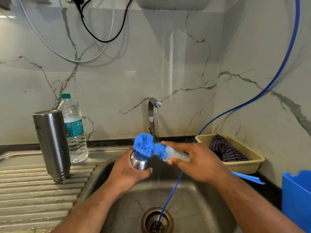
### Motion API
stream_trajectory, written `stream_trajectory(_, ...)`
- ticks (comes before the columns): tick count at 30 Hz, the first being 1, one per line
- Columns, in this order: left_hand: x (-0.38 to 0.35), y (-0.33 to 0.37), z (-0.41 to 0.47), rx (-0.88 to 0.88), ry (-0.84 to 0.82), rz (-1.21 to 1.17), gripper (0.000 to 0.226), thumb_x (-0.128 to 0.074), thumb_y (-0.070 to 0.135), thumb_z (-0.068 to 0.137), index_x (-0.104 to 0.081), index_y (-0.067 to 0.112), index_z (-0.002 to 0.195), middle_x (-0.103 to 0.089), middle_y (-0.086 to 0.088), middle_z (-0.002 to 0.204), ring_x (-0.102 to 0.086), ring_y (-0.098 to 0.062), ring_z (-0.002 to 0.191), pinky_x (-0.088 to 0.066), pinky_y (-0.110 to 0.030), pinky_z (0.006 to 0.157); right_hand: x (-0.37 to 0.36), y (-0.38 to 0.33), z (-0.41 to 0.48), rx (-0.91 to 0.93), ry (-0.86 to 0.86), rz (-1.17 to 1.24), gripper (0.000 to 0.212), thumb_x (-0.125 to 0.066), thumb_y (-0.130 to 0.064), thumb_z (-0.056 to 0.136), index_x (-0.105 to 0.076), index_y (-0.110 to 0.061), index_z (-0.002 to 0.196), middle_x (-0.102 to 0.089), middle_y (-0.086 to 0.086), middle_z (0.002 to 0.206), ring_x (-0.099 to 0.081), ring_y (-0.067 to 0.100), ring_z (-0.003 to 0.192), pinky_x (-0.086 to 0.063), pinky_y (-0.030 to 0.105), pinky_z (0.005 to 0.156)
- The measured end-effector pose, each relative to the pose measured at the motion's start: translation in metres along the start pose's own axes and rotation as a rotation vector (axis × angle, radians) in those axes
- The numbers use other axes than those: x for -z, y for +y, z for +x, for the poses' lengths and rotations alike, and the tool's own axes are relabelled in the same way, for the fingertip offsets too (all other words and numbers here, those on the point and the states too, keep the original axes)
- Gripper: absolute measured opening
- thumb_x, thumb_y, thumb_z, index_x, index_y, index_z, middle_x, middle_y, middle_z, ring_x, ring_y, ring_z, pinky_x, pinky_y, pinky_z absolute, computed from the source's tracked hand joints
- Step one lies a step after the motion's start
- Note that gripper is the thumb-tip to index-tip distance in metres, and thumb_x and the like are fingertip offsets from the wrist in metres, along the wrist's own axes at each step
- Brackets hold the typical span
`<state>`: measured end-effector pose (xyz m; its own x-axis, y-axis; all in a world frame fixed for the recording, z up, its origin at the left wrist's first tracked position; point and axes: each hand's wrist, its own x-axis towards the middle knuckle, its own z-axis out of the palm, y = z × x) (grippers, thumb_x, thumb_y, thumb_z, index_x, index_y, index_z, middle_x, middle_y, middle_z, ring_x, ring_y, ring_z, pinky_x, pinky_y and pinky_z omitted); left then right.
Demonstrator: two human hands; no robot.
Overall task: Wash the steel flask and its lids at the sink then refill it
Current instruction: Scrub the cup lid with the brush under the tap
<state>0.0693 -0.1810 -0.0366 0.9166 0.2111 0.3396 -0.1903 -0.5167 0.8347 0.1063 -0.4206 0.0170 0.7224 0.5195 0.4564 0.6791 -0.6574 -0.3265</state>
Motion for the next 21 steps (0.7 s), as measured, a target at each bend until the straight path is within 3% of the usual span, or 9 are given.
stream_trajectory(4, 0.004, -0.003, 0.001, 0.025, -0.010, 0.046, 0.046, -0.090, 0.024, 0.072, -0.066, 0.030, 0.110, -0.073, 0.007, 0.097, -0.068, -0.007, 0.093, -0.058, -0.030, 0.083, -0.005, -0.006, -0.003, 0.077, -0.089, 0.101, 0.059, -0.068, -0.058, 0.088, -0.038, -0.076, 0.135, -0.059, -0.038, 0.132, -0.059, -0.011, 0.119, -0.054, 0.032, 0.101)
stream_trajectory(6, 0.010, -0.004, 0.002, 0.043, 0.028, 0.022, 0.043, -0.091, 0.018, 0.071, -0.068, 0.027, 0.107, -0.075, 0.006, 0.091, -0.071, -0.006, 0.085, -0.060, -0.032, 0.081, 0.003, 0.000, -0.002, 0.068, -0.117, 0.097, 0.058, -0.070, -0.057, 0.087, -0.041, -0.076, 0.133, -0.064, -0.037, 0.126, -0.062, -0.013, 0.108, -0.055, 0.033, 0.097)
stream_trajectory(9, 0.007, 0.000, 0.001, 0.020, 0.036, 0.021, 0.058, -0.094, 0.021, 0.067, -0.062, 0.030, 0.115, -0.073, 0.007, 0.100, -0.070, -0.008, 0.090, -0.054, -0.022, 0.075, 0.006, 0.010, 0.001, 0.020, -0.034, -0.033, 0.057, -0.064, -0.063, 0.086, -0.036, -0.077, 0.134, -0.071, -0.030, 0.117, -0.062, -0.007, 0.086, -0.057, 0.032, 0.086)
stream_trajectory(12, -0.001, 0.003, -0.002, -0.002, -0.024, 0.038, 0.058, -0.092, 0.022, 0.070, -0.059, 0.034, 0.117, -0.070, 0.013, 0.105, -0.067, -0.004, 0.096, -0.049, -0.014, 0.073, -0.004, 0.003, 0.000, 0.065, -0.009, 0.003, 0.059, -0.065, -0.059, 0.089, -0.037, -0.072, 0.140, -0.067, -0.031, 0.126, -0.065, -0.005, 0.098, -0.056, 0.031, 0.089)
stream_trajectory(15, 0.005, -0.003, 0.001, 0.037, 0.001, 0.018, 0.047, -0.091, 0.018, 0.072, -0.065, 0.029, 0.110, -0.074, 0.006, 0.098, -0.069, -0.009, 0.094, -0.057, -0.028, 0.080, -0.003, -0.001, -0.001, 0.115, -0.087, 0.081, 0.060, -0.071, -0.051, 0.090, -0.042, -0.069, 0.139, -0.061, -0.035, 0.132, -0.061, -0.011, 0.114, -0.053, 0.029, 0.098)
stream_trajectory(17, 0.011, -0.005, 0.003, 0.064, 0.033, -0.021, 0.050, -0.092, 0.016, 0.070, -0.066, 0.026, 0.111, -0.076, 0.003, 0.098, -0.072, -0.012, 0.092, -0.060, -0.033, 0.083, 0.004, 0.005, 0.000, 0.094, -0.100, 0.054, 0.059, -0.071, -0.053, 0.088, -0.040, -0.074, 0.135, -0.064, -0.036, 0.127, -0.063, -0.010, 0.104, -0.055, 0.031, 0.094)
stream_trajectory(21, 0.005, 0.001, 0.000, 0.027, -0.002, -0.001, 0.058, -0.094, 0.022, 0.068, -0.061, 0.031, 0.115, -0.073, 0.007, 0.103, -0.069, -0.009, 0.094, -0.054, -0.021, 0.077, 0.004, 0.007, 0.000, 0.030, -0.020, -0.024, 0.058, -0.064, -0.062, 0.087, -0.036, -0.077, 0.135, -0.066, -0.034, 0.123, -0.060, -0.010, 0.081, -0.055, 0.029, 0.083)
